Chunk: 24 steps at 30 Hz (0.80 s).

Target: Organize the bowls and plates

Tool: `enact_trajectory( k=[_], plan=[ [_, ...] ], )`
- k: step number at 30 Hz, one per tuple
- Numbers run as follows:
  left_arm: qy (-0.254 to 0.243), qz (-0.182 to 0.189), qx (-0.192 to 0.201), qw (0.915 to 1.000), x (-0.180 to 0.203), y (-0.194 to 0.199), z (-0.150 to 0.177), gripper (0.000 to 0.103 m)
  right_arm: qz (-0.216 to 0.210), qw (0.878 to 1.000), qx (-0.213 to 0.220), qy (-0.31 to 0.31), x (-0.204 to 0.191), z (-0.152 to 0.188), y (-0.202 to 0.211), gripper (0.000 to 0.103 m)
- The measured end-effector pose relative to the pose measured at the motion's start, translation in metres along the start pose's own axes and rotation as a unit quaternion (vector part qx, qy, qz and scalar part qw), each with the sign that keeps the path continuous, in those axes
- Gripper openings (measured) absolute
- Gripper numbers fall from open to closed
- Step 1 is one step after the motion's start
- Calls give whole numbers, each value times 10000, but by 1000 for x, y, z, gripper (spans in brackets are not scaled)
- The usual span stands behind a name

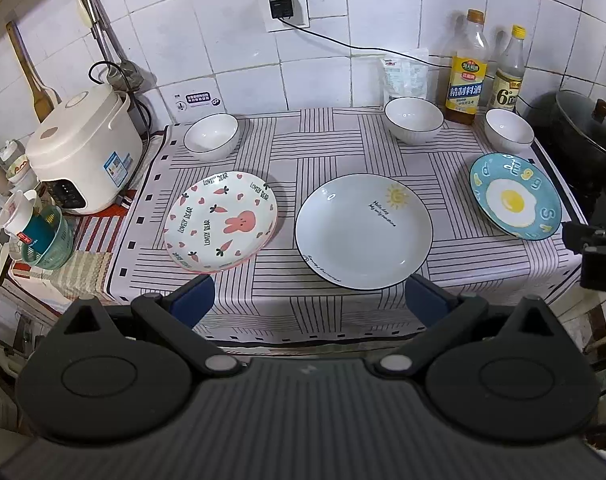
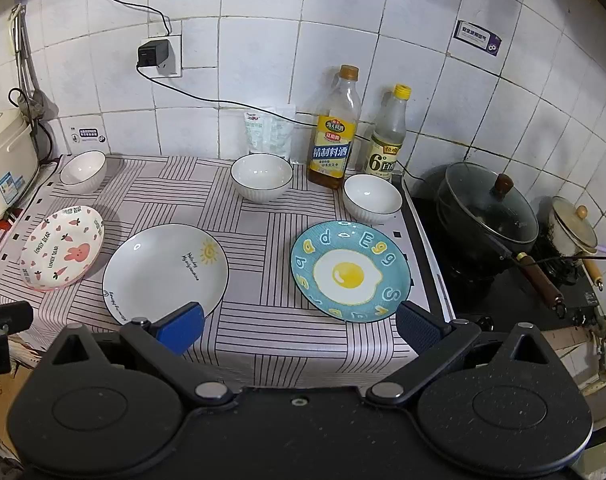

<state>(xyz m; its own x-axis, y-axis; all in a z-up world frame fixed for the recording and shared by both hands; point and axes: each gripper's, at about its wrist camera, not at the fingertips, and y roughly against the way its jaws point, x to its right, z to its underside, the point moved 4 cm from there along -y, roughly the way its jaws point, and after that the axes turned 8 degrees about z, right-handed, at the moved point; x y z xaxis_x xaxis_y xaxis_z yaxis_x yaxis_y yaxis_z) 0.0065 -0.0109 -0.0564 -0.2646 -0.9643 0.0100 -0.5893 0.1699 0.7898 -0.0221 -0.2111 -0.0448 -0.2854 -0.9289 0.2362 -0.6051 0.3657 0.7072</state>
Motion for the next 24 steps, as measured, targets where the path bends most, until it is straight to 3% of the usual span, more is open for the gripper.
enact_trajectory(
  k=[11,16,18,21,24],
  plan=[
    [28,34,17,10000,-5,-3,-2,103,-123,9998,170,-21,-2,-3,-1,103],
    [197,447,309,9983,-19,-7,-7,103,-984,9884,1142,-166,-2,-3,2,103],
    [263,491,427,9975,-26,-13,-10,103,-1431,9809,1309,-165,-5,-1,-9,103],
    [341,467,388,9976,-34,-36,-14,100,-1893,9774,937,0,-16,1,-49,103],
    [601,665,182,9958,-43,-75,-13,98,-2445,9678,598,6,-32,10,-99,92]
  ],
)
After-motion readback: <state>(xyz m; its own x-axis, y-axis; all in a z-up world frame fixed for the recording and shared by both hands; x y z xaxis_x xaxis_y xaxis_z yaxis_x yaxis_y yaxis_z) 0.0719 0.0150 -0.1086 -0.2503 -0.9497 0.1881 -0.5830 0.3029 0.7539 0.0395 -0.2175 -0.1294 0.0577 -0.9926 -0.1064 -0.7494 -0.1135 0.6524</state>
